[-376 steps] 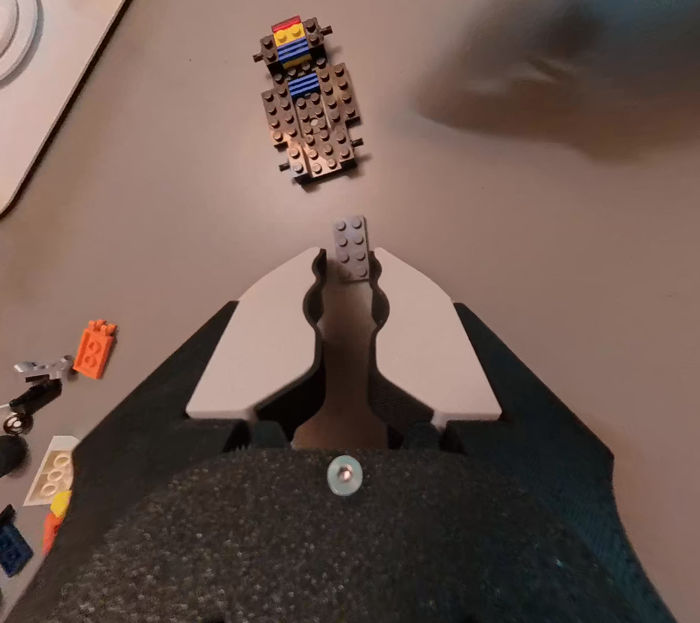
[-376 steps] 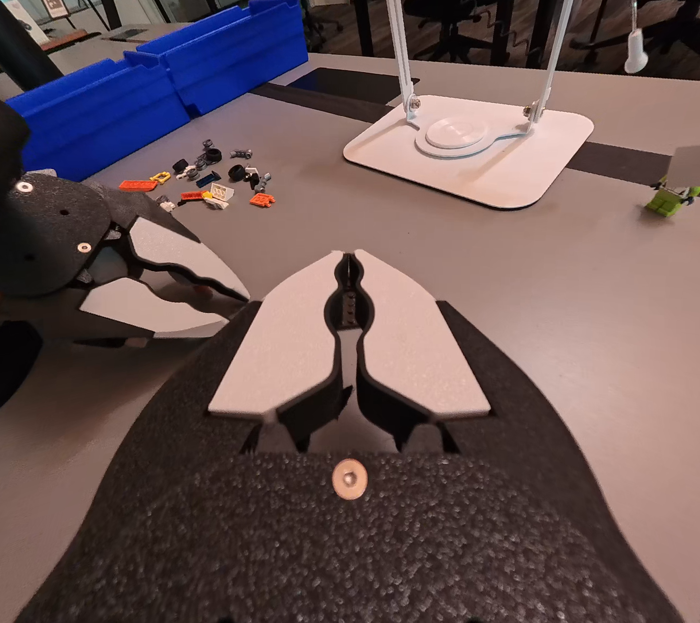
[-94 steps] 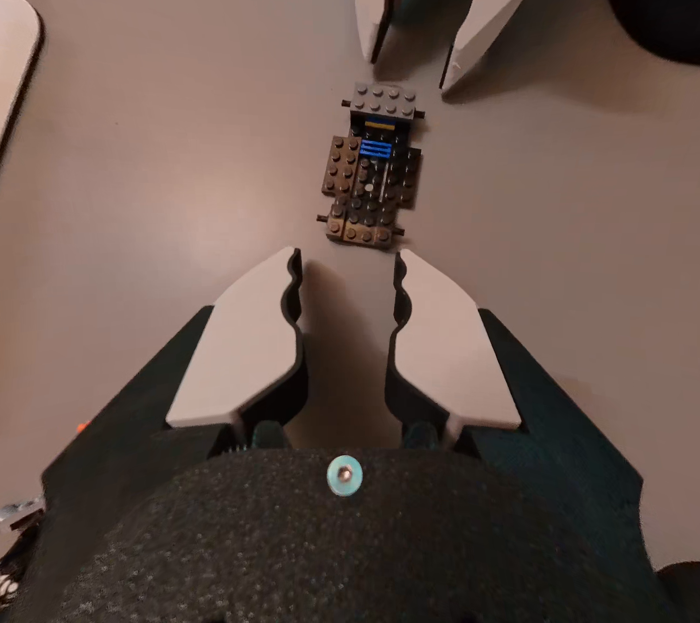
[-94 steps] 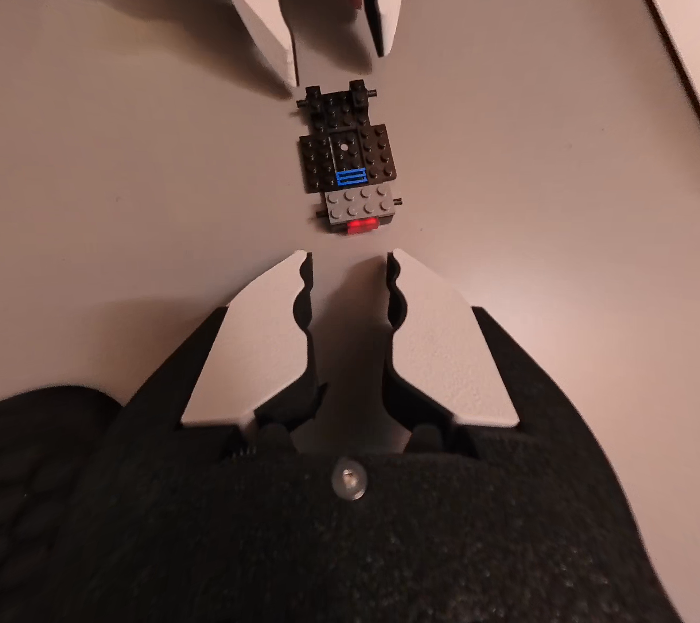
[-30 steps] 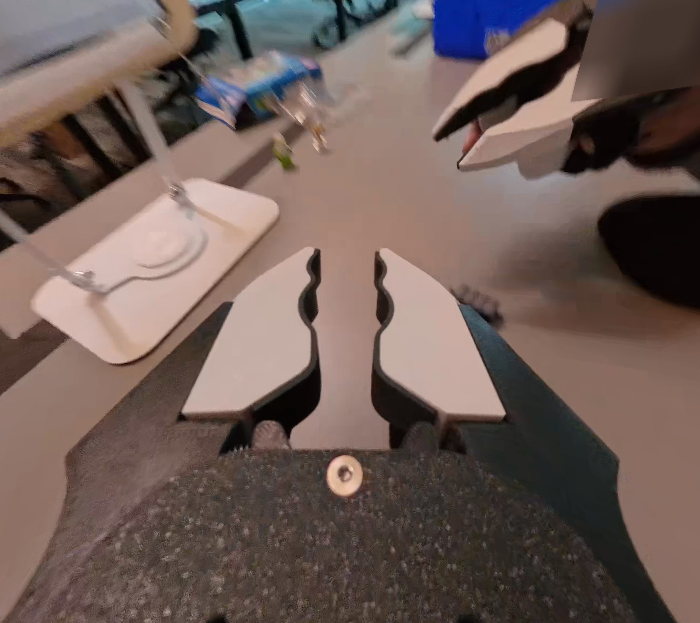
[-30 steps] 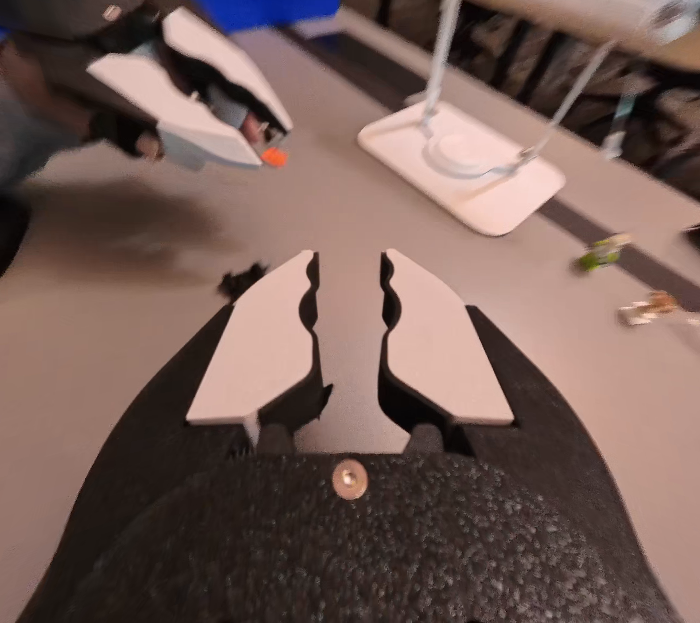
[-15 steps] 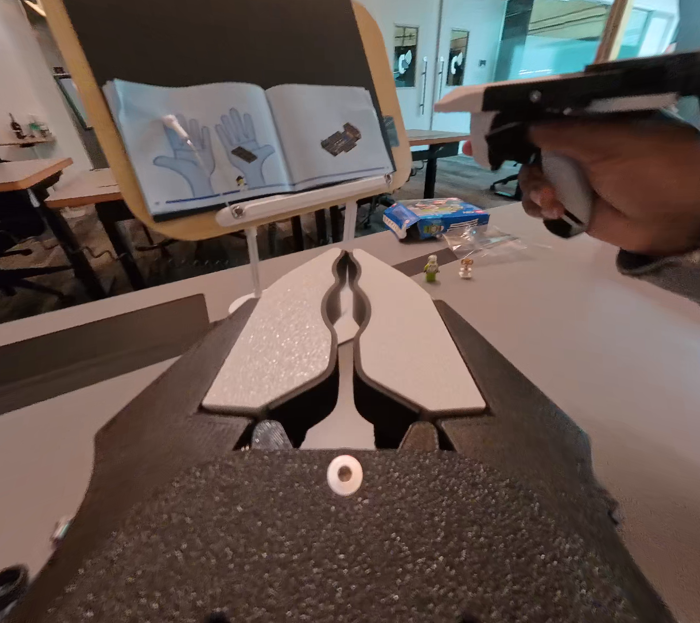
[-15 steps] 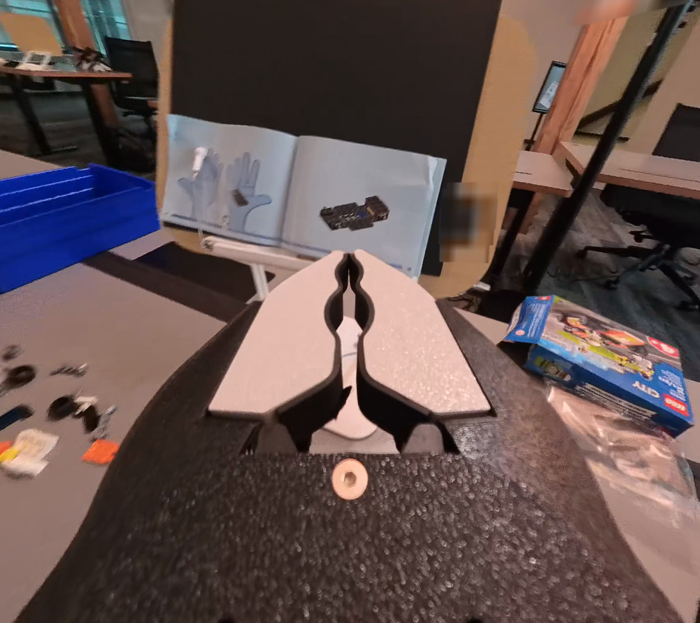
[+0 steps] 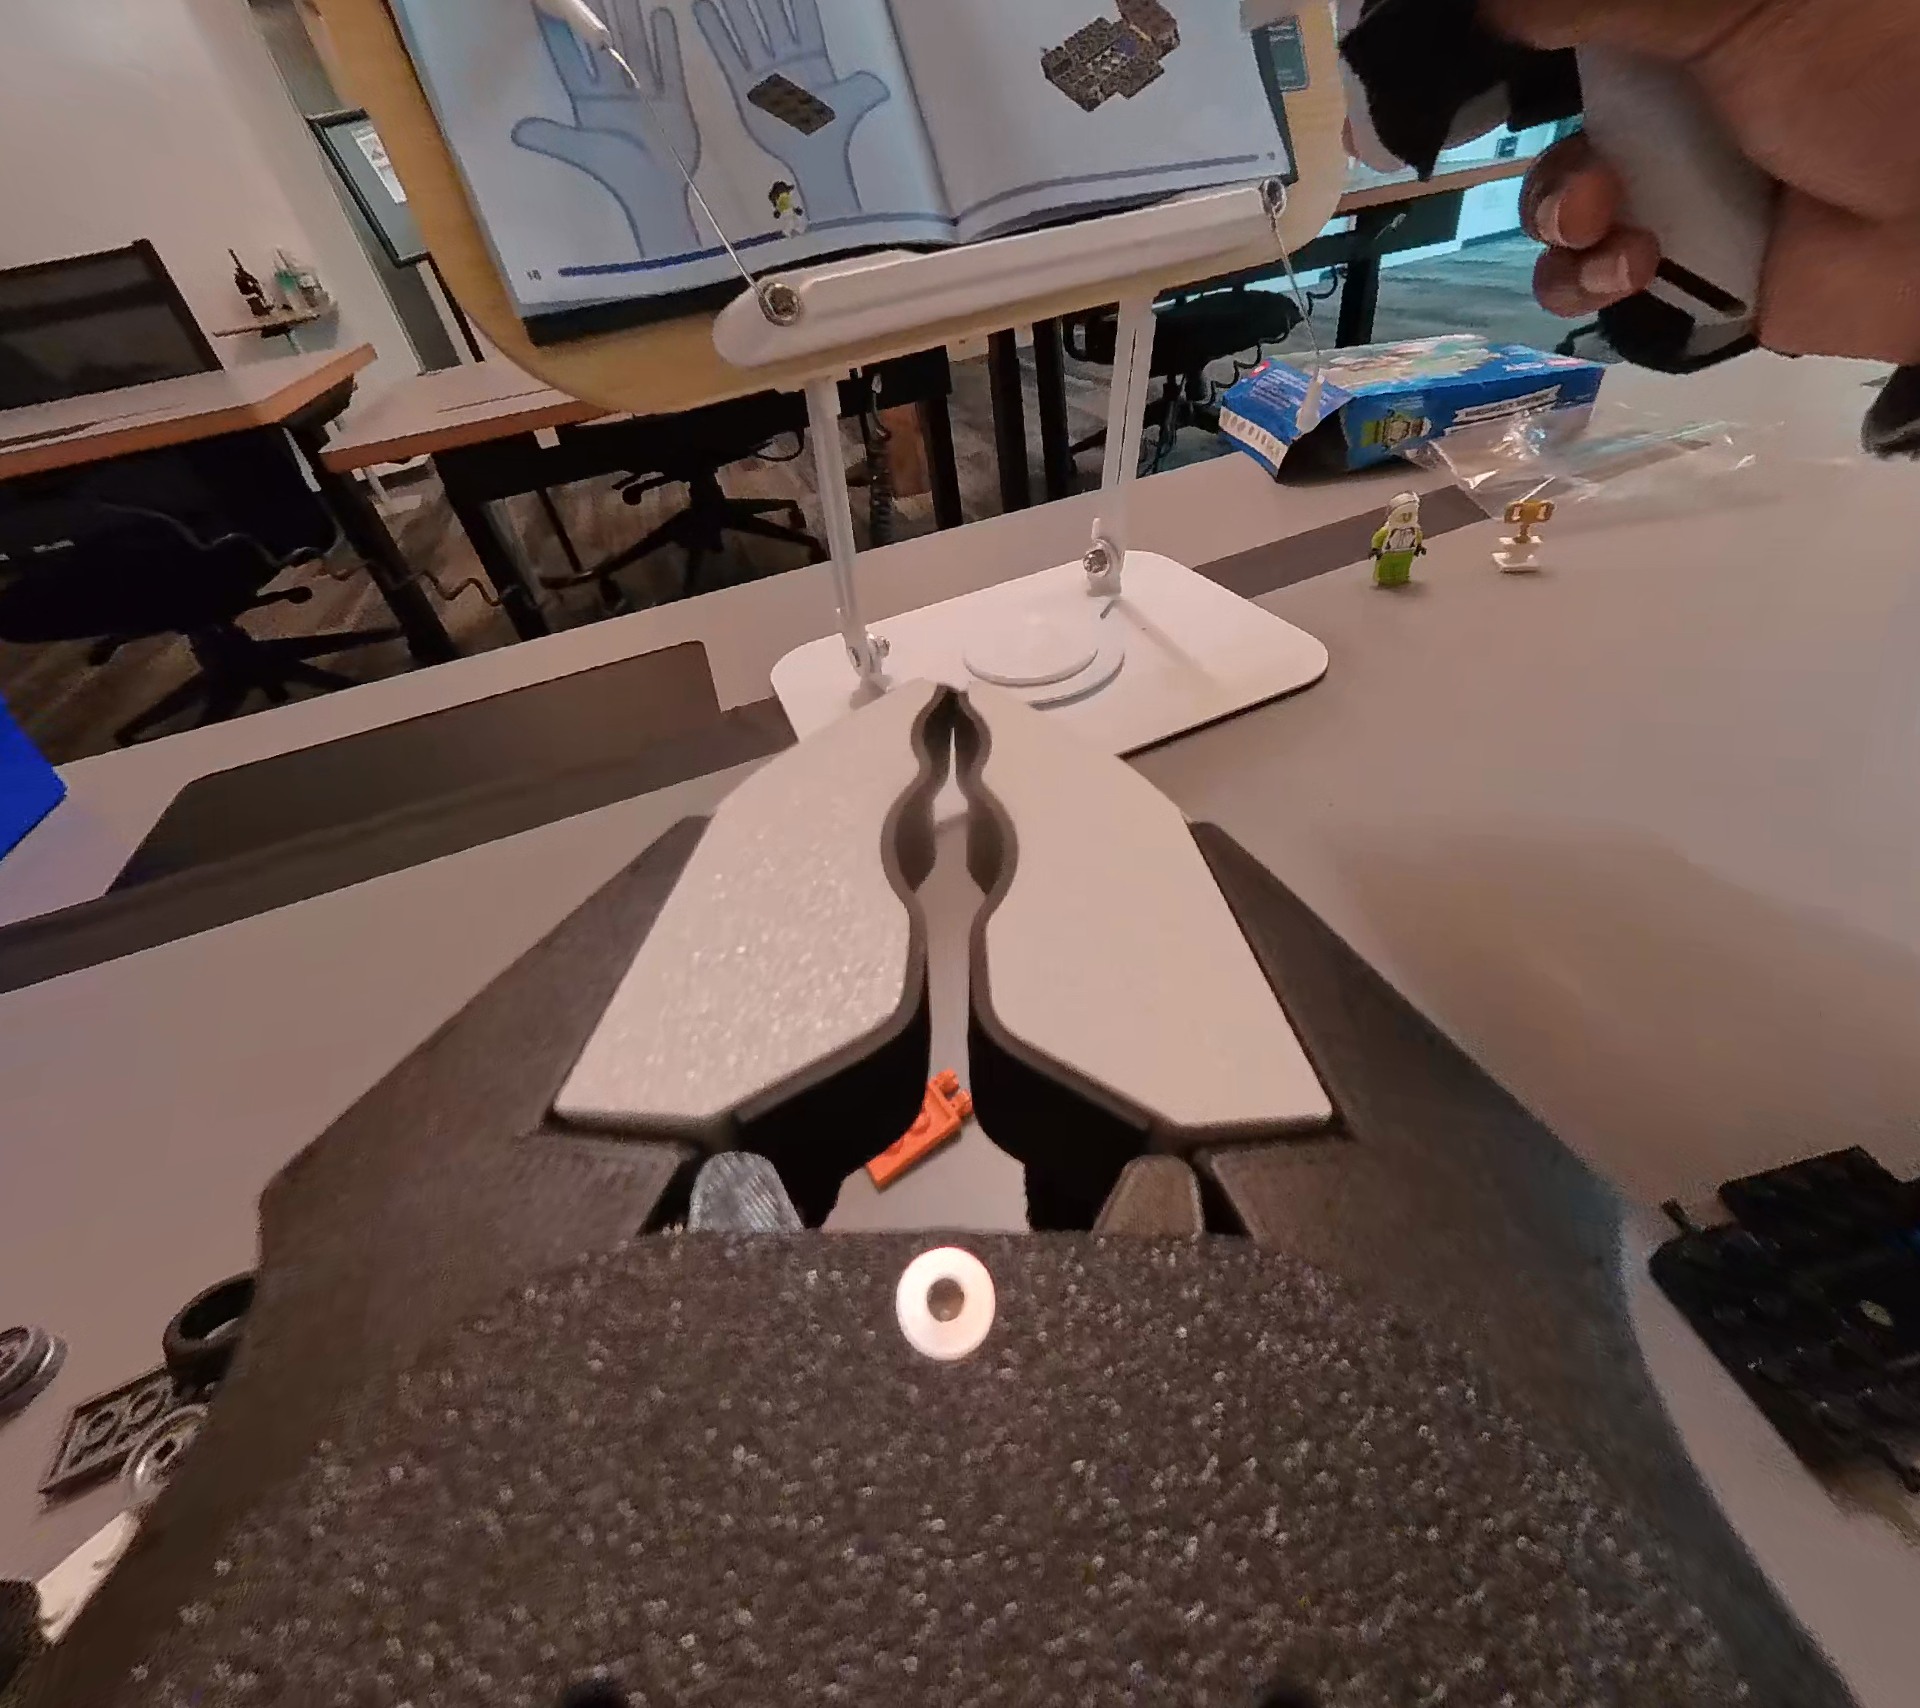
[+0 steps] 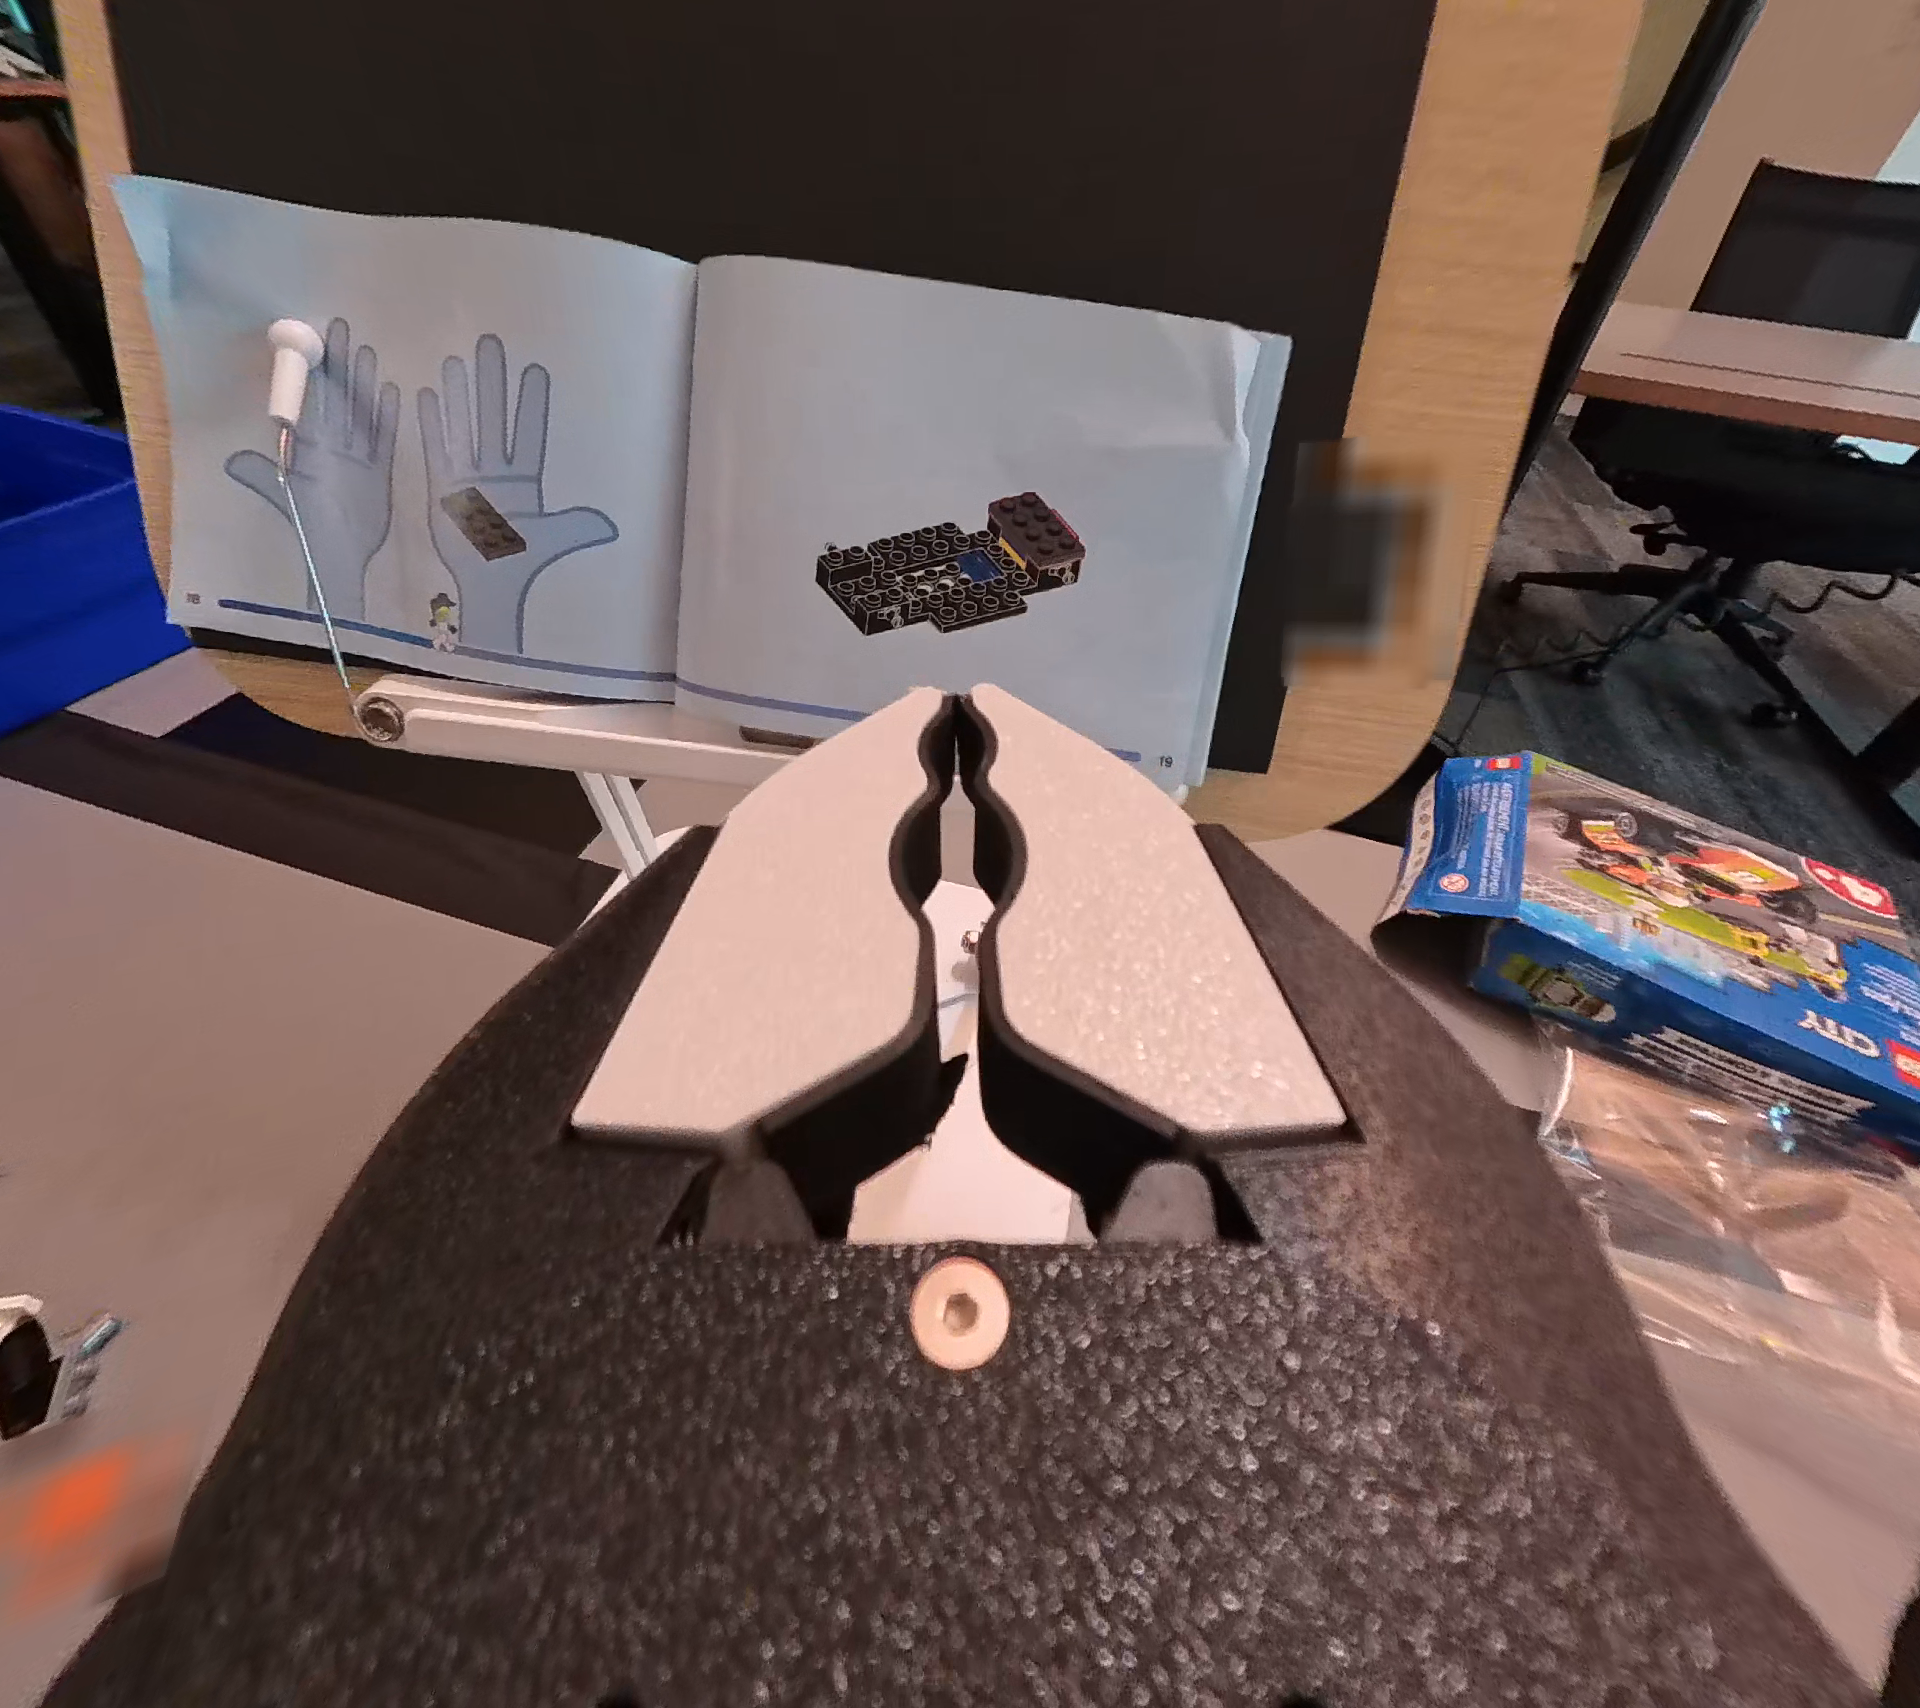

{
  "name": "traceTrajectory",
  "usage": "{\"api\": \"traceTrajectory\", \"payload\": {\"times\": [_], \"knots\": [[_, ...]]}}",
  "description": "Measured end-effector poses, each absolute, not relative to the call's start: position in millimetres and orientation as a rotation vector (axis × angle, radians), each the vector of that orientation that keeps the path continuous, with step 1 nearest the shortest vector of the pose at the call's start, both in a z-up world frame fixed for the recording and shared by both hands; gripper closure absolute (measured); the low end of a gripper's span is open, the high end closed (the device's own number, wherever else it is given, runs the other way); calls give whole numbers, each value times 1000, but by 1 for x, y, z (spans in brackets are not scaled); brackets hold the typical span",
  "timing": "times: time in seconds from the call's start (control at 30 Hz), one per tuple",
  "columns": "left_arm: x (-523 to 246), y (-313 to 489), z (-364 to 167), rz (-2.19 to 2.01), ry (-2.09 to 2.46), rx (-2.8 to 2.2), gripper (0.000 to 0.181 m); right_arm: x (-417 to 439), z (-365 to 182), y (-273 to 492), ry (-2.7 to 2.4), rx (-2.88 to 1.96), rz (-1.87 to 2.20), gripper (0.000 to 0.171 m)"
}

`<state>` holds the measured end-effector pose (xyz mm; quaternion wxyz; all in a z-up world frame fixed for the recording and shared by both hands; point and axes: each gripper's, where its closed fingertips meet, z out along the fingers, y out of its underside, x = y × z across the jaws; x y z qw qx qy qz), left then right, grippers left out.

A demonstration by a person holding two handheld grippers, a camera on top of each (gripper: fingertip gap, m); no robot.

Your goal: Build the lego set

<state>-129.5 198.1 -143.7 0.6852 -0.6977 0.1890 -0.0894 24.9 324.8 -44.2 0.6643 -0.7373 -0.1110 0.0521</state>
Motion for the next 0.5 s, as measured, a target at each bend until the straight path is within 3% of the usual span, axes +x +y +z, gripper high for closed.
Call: {"api": "traceTrajectory", "payload": {"times": [0.5], "knots": [[-128, 201, -151, -205, 446, -1586, 181, 28, -37, 335, -253, -1654, 108, 171]]}}
